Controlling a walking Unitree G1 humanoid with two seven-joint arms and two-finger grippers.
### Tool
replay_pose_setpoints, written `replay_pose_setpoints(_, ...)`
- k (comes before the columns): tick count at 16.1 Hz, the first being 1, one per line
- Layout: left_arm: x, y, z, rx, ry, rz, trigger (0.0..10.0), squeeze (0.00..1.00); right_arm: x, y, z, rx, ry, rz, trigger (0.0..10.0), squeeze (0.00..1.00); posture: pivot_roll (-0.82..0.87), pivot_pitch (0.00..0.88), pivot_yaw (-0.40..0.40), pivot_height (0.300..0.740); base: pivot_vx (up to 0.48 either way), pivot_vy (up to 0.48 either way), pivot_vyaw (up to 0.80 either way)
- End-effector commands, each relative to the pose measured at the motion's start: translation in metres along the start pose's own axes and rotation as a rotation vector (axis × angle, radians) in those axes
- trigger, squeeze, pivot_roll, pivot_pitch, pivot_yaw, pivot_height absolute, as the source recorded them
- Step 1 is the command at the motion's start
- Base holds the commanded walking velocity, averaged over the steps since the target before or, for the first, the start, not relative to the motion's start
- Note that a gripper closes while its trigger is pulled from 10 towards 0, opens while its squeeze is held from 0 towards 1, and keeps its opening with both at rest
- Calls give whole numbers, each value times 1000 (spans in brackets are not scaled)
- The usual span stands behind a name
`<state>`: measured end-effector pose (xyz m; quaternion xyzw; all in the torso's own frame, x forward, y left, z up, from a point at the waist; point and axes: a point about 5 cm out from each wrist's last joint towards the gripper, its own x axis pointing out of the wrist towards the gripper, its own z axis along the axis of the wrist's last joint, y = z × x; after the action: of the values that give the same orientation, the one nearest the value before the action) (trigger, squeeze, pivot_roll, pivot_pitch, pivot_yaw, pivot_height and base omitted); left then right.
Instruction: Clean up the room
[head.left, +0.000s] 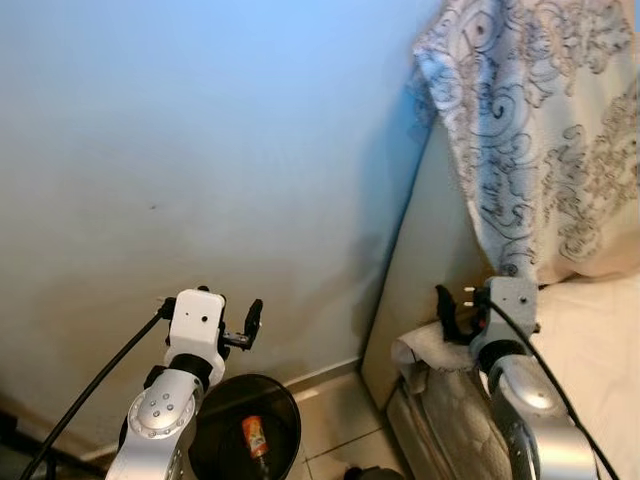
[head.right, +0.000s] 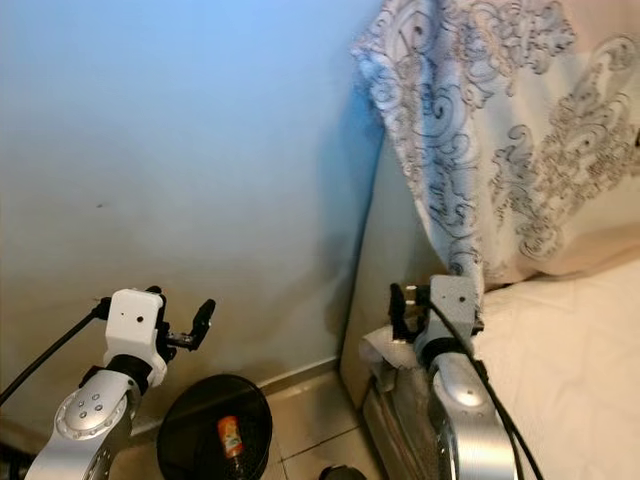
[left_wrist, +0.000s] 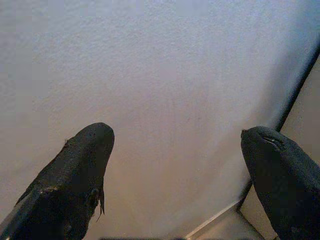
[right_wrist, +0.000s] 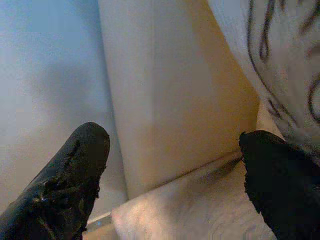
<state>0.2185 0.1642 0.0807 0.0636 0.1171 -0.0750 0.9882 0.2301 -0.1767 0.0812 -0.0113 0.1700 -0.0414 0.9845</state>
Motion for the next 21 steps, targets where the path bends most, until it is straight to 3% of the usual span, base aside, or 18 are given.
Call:
replay_pose_setpoints(1,-1,0,4,-1,-8,-8,10000,0,-2,0,1,-8,2,-5,10000,1000,-52,0,40,740,0,0,-756)
replay_pose_setpoints(15,-2,5,0,5,-9,41,10000,0,1,5,-1,-44,18,36,10000,1000,-17,0,10,740,0,0,-736)
replay_pose_setpoints(21,3,4,2,19,-16,25,10000,0,1,8,-6,-71,46,78,10000,1000,-28,0,24,740,0,0,-80)
